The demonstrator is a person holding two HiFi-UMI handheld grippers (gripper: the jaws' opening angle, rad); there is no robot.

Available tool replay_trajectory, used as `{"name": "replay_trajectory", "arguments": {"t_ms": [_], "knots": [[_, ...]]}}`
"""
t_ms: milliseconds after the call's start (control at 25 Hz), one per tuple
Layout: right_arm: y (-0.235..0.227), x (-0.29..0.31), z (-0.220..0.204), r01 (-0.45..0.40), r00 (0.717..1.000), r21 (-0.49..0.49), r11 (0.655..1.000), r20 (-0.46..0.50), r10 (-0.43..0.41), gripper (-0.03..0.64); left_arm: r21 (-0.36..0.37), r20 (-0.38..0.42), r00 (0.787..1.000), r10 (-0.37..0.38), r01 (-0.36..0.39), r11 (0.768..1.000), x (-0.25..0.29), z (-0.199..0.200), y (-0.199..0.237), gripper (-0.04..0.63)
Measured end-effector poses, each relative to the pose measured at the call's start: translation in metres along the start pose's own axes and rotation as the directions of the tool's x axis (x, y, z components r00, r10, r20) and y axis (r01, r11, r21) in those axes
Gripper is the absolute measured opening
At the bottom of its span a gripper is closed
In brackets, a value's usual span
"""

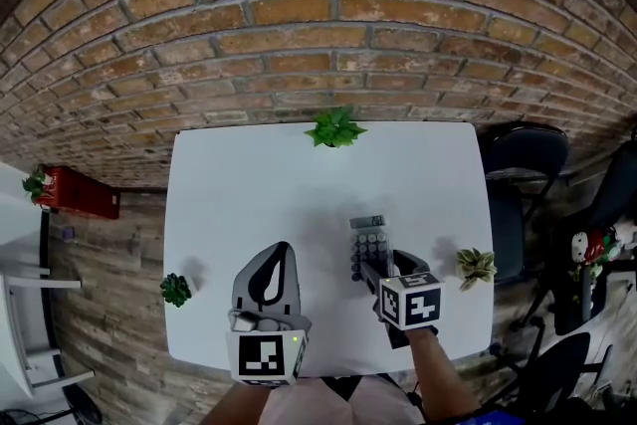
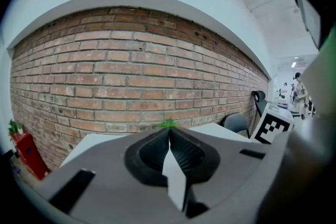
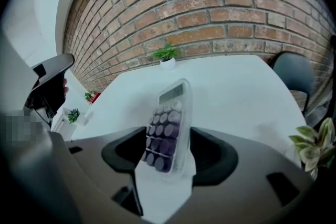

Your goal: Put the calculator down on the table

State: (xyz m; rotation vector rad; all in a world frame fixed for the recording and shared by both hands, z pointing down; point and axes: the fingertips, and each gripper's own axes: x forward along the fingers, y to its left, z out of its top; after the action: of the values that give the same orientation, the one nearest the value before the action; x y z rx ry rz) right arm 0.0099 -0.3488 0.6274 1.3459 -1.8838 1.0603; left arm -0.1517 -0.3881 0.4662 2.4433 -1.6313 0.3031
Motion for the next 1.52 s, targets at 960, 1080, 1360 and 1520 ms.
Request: {"name": "replay_trajectory", "arguments": {"t_ms": [960, 1080, 1360, 1520], "knots": [[0.035, -0.192, 0.129, -0.005, 0.809, -0.225, 0.974, 0.572, 0.136, 0.003, 0.048, 0.241, 0.970, 0.027, -0.039, 0.998, -0.033, 0.136, -0.062, 0.014], [0.043, -0.226, 0.142, 0.054, 0.756, -0.277, 0.959, 0.639, 0.142, 0.002, 0.056, 0.279, 0.960, 0.018, -0.035, 0.998, -0.043, 0.158, -0.072, 0.014], [0.052, -0.260, 0.149, 0.098, 0.688, -0.327, 0.940, 0.704, 0.173, -0.002, 0.079, 0.338, 0.941, 0.009, -0.038, 0.996, -0.061, 0.182, -0.087, 0.014], [0.051, -0.265, 0.149, 0.102, 0.674, -0.328, 0.939, 0.717, 0.177, -0.003, 0.083, 0.343, 0.939, 0.007, -0.038, 0.996, -0.065, 0.185, -0.091, 0.014]]}}
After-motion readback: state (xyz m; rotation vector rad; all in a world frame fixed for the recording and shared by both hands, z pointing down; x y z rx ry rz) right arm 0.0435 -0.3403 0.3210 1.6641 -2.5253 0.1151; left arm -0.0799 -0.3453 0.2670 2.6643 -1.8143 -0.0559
